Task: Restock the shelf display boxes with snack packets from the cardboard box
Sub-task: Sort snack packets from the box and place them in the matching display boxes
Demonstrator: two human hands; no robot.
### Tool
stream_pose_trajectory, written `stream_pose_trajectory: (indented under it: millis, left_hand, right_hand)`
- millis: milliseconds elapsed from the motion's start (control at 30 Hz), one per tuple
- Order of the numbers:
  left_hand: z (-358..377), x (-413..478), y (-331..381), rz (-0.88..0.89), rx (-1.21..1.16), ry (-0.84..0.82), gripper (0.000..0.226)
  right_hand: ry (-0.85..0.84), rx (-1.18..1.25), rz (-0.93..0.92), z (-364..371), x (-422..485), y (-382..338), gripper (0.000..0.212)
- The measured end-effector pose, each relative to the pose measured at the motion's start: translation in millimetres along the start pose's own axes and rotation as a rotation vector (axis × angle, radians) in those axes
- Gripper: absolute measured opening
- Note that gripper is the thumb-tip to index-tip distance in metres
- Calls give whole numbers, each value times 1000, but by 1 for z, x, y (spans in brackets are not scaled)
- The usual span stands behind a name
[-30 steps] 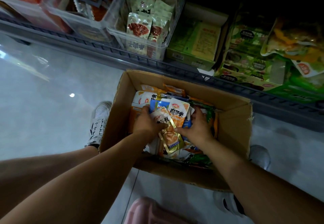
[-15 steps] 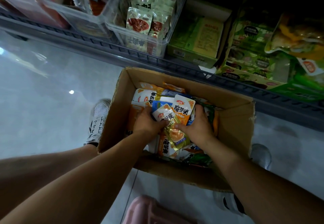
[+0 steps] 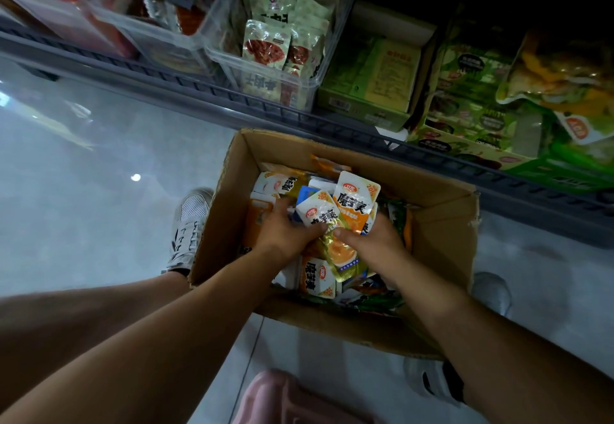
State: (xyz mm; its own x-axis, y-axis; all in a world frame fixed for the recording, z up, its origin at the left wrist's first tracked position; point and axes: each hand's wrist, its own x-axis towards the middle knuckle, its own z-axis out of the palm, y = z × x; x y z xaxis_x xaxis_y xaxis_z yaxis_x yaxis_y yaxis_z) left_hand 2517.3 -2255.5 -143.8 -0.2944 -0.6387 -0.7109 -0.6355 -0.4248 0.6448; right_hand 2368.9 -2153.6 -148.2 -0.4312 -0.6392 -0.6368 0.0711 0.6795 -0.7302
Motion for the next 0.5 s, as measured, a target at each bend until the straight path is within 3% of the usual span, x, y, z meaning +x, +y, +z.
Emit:
stream_pose_trajectory:
  millis: [67, 100, 233, 500]
  left_hand:
    - [-2, -2, 3, 19, 53, 25, 122]
    - [-3, -3, 6, 13, 43, 1, 125]
    - [-7, -19, 16, -18, -154, -144, 63]
    - [-16, -48, 31, 75, -203, -249, 65]
  right_hand:
    - [11, 50, 16, -8, -4, -5, 36]
    - [11, 77, 27, -13, -7, -9, 35]
    - [13, 134, 49, -31, -19, -15, 45]
    - [41, 318, -66, -57, -44, -39, 38]
